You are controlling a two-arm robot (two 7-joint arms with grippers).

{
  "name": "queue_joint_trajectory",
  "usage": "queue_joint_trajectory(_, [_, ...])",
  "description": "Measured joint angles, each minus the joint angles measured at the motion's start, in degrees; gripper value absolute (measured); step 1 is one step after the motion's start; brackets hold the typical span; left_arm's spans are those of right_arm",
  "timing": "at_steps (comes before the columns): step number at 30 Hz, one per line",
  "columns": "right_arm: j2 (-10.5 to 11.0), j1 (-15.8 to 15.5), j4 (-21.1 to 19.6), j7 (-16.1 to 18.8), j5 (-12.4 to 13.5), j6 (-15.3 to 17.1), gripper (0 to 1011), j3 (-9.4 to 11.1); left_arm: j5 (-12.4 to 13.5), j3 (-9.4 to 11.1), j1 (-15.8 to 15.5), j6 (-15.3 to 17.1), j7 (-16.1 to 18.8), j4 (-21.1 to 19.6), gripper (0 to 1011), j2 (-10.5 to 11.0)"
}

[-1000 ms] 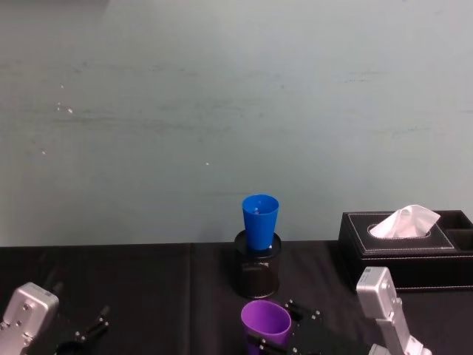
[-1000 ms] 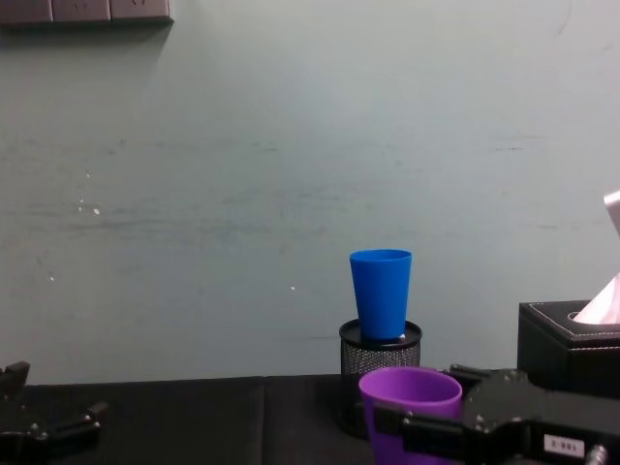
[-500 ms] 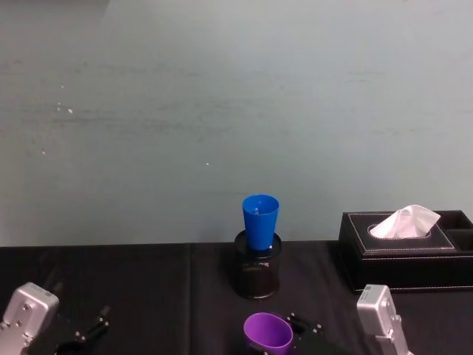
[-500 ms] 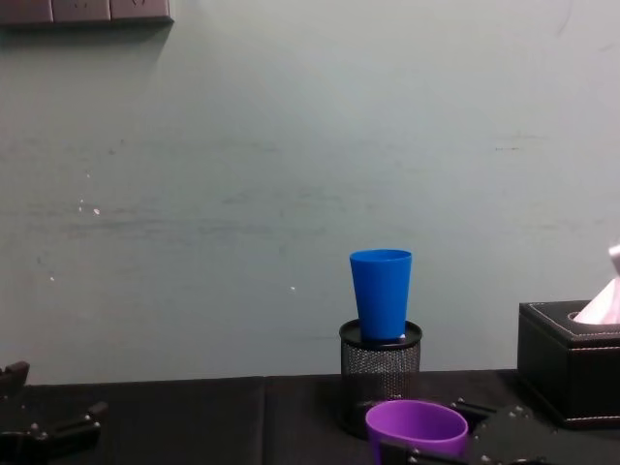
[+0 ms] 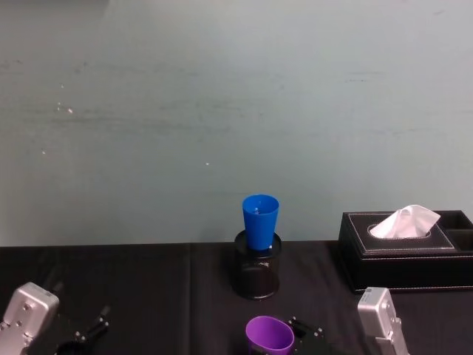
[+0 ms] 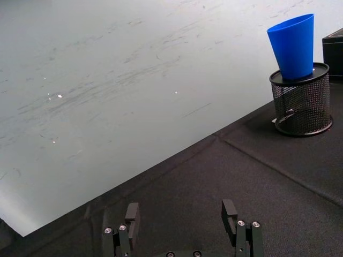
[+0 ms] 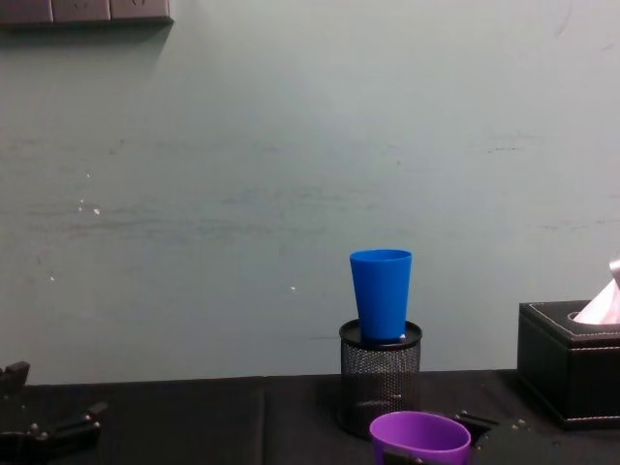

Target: Pick up one cup with a gripper and tap it against the other cup.

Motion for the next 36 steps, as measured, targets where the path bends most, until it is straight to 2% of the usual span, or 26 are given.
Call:
queue_joint_trajectory(12, [0.09,-0.01,-0.12,0.0,0.04,0.0,728,-0.02,0.0,0.0,0.0,0.0,0.0,0.0,1000,0.0])
queue_joint_trajectory(18, [0.12,-0.02,-0.17,-0.01,0.04,0.0,876,-0.06,0.0,0.0,0.0,0.0,0.0,0.0,1000,0.0])
queue_joint_trajectory(19, [0.13,-0.02,-0.18,-0.01,0.04,0.0,925,-0.07,0.0,0.0,0.0,0.0,0.0,0.0,1000,0.0])
queue_joint_trajectory(24, [0.15,-0.02,-0.21,-0.01,0.03,-0.01,1003,-0.08,0.0,0.0,0.0,0.0,0.0,0.0,1000,0.0])
queue_joint_trajectory(31, [0.16,-0.02,-0.24,-0.01,0.03,-0.03,1003,-0.08,0.0,0.0,0.0,0.0,0.0,0.0,1000,0.0])
queue_joint_trajectory(36, [0.15,-0.34,-1.39,0.4,-0.04,-2.06,1003,0.26,0.0,0.0,0.0,0.0,0.0,0.0,1000,0.0])
